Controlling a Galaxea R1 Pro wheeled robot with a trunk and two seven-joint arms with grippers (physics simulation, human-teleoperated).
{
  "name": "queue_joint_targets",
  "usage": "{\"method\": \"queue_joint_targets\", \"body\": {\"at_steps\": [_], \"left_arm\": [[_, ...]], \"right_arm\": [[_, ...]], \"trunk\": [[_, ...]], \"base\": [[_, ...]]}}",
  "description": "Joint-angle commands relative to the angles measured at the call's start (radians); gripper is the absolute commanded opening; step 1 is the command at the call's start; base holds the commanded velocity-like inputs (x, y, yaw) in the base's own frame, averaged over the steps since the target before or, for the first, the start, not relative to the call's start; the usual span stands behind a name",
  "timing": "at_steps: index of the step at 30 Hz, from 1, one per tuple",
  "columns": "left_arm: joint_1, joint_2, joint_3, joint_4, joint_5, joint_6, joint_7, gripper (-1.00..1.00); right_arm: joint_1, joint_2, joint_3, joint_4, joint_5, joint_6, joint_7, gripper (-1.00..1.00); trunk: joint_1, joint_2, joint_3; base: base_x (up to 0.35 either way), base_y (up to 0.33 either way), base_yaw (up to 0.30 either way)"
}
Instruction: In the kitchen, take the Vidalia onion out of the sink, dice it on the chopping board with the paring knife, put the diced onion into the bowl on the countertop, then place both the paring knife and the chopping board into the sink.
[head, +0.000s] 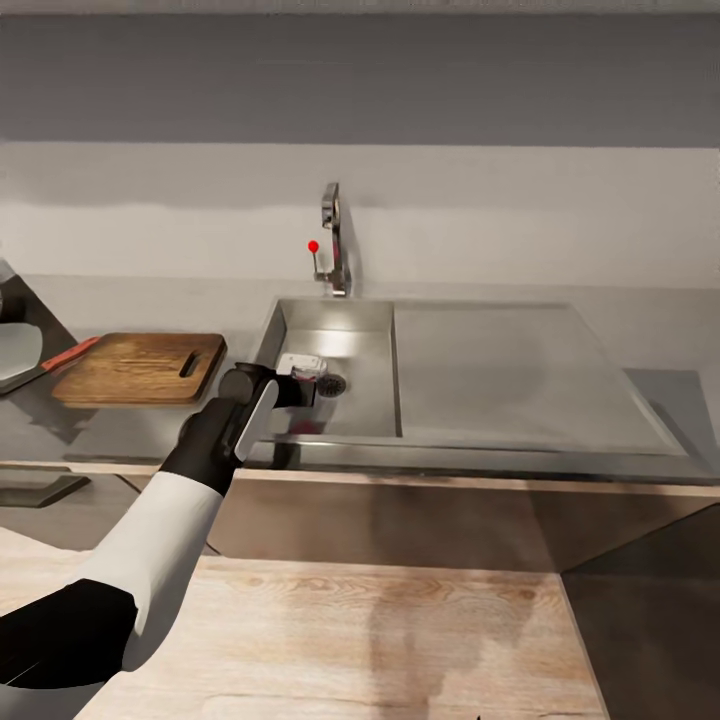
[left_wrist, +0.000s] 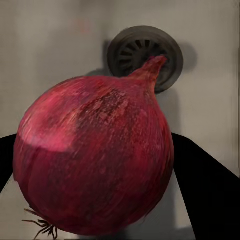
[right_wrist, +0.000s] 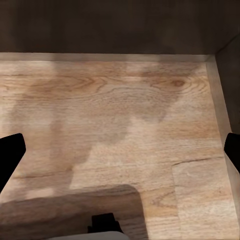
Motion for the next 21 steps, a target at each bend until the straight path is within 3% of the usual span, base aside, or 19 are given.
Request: {"method": "queue_joint_targets", "body": {"at_steps": [1,5,21], "left_arm": [[-0.001,0.0,-0.001,-0.002,0.008,0.004,0.006,-1.0],[0.0,0.0,0.0,-0.004,0.008,0.005,0.006,-1.0],[0.0,0.0,0.0,-0.074,0.006,0.01,0.007,-1.0]], "right_arm": [[-0.001,0.0,0.006,0.001,0.0,-0.001,-0.008,1.0],[0.0,0.0,0.006,0.001,0.0,0.0,-0.008,1.0],[-0.001,0.0,0.006,0.002,-0.001,0.0,-0.008,1.0]], "trunk": [[0.0,0.0,0.001],[0.0,0.0,0.007],[-0.061,0.112,0.083]], "base": [[0.0,0.0,0.0],[0.0,0.0,0.0],[0.0,0.0,0.0]]}}
